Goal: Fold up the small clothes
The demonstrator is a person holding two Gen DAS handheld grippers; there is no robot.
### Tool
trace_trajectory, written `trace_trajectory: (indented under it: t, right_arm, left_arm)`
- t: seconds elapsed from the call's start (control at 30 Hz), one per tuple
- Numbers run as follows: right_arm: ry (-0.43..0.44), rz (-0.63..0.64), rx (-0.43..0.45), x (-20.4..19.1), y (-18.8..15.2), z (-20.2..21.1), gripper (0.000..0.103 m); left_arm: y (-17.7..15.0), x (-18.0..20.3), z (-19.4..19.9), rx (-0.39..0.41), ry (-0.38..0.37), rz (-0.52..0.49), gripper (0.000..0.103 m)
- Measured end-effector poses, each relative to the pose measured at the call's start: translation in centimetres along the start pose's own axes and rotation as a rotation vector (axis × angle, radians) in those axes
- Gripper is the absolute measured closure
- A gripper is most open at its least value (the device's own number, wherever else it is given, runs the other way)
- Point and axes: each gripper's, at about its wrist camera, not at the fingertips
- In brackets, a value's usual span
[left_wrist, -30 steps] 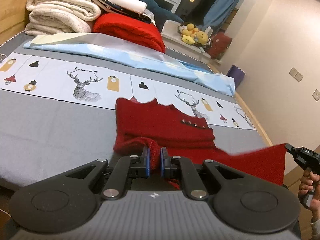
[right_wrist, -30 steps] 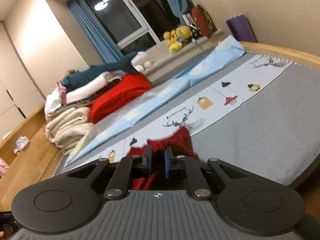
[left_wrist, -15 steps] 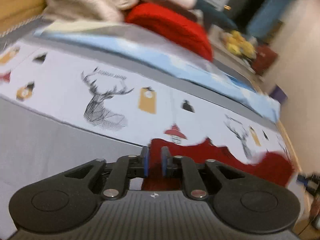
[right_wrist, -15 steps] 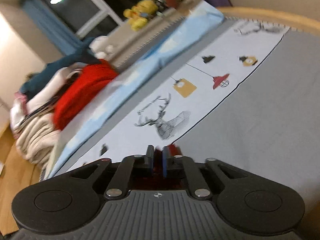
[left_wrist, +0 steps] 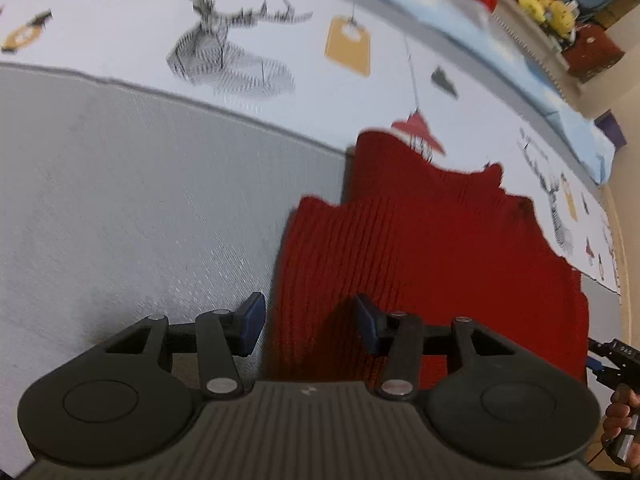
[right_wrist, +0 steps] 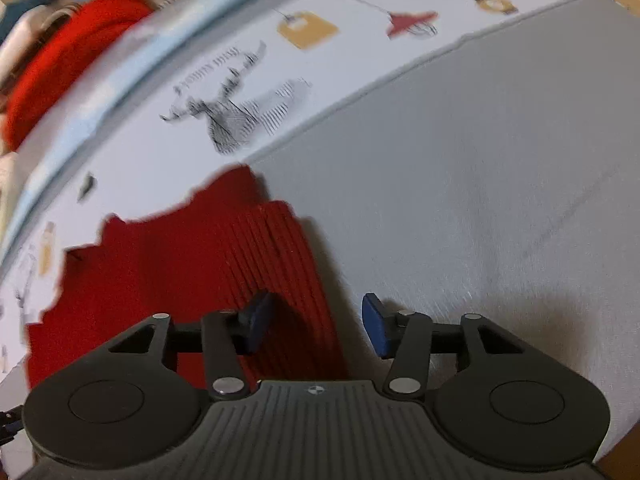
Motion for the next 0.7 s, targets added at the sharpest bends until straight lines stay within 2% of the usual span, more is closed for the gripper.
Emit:
trace_trajectory:
  t: [0.03,0.07,0.1,0.13,0.17,0.23,0.3,0.43,0.53,0.63,0.7]
  right_arm:
    - [0.008,-0.018,0.002,0.3,0.1,-0.1,0.052]
    - [0.019,-0.022,0.007,0.4,0.1,-0.1,0.059]
    - [0.027,-0.017,0.01,0.4,0.1,-0.1,0.065]
    - [0.041,-0.009,0.011,0.4,0.1,-0.1,0.085]
    - [0.06,-0.004,0.006,0.3,0.1,-0.1,0.092]
    - [0.06,0.039,0.027,-0.3,0.1,0.2,0.095]
    - [0.065,0.072,0.08,-0.8,0.3,1.3,0.097]
    - [0.152,0.08,0.27,-1.6,0.9,5.2,0.098]
    - [0.175,0.172,0.403,-3.3,0.8,7.4,0.099]
    - [0.164,0.238,0.509,-4.5,0.8,8.3,0.099]
    - [0.153,0.24,0.523,-4.6,1.2,8.0,0.099]
  left_arm:
    - [-0.4,0.2,-0.2,-0.007,-0.003,0.002,0.05]
    - [-0.5,0.3,-0.4,-0.01,-0.015,0.004,0.055]
    - [-0.4,0.4,-0.4,-0.008,-0.031,0.004,0.063]
    - [-0.4,0.4,-0.3,0.003,-0.04,0.007,0.091]
    - [-0.3,0.4,0.1,0.021,-0.042,0.007,0.09]
    - [-0.2,0.7,1.3,0.075,-0.052,-0.019,0.091]
    - [-0.4,1.2,3.3,0.173,-0.036,-0.06,0.091]
    - [-0.9,1.4,7.3,0.404,-0.072,-0.056,0.092]
    - [-1.0,2.0,8.8,0.544,-0.037,-0.05,0.092]
    - [-0.6,2.3,8.5,0.58,0.005,-0.027,0.091]
    - [0.1,2.9,7.2,0.531,0.035,-0.03,0.089]
Point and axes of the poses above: each gripper's, at about its wrist camera, not at the fingertips, and z roughly against the way its jaws point, x to its right, y to its top, and after that the axes turned 14 degrees about y, right-handed
